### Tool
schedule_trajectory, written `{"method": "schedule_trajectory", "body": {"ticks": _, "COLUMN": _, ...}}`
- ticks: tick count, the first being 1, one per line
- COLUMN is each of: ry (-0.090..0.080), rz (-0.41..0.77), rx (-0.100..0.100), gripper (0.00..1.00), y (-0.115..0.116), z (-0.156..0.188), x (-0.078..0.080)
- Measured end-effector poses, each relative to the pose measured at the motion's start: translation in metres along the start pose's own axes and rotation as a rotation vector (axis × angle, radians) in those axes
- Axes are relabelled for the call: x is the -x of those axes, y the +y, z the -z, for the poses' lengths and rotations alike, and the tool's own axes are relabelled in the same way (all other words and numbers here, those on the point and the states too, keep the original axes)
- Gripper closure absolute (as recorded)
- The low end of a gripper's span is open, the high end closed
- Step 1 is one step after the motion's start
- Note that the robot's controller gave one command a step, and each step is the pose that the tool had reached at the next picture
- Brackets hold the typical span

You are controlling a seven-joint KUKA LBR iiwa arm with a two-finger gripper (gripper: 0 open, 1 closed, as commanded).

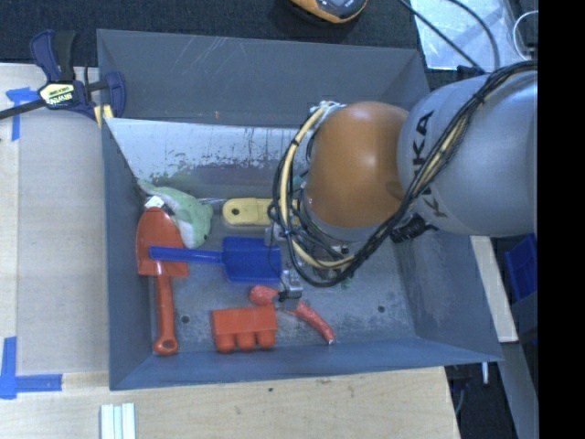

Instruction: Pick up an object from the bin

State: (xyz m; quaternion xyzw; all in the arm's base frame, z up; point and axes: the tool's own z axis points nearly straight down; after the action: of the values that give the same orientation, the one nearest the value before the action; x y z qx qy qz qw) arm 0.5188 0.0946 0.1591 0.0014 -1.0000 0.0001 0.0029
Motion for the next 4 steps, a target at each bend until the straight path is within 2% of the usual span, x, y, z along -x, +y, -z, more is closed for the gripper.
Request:
{"method": "schedule_trajectory", "body": {"ticks": 1, "ry": -0.009, "rz": -0.004, "rx": 0.001, "gripper": 0.0, "y": -0.001, "z": 0.005, "x": 0.002}}
{"method": "schedule_trajectory", "body": {"ticks": 2, "ry": -0.002, "rz": 0.117, "rx": 0.001, "gripper": 0.0, "y": 0.022, "z": -0.09, "x": 0.078}}
{"method": "schedule_trajectory", "body": {"ticks": 3, "ry": -0.015, "rz": -0.004, "rx": 0.003, "gripper": 0.0, "y": 0.039, "z": -0.024, "x": 0.087}}
{"method": "schedule_trajectory", "body": {"ticks": 4, "ry": -0.007, "rz": 0.115, "rx": 0.002, "gripper": 0.0, "y": 0.022, "z": -0.089, "x": 0.079}}
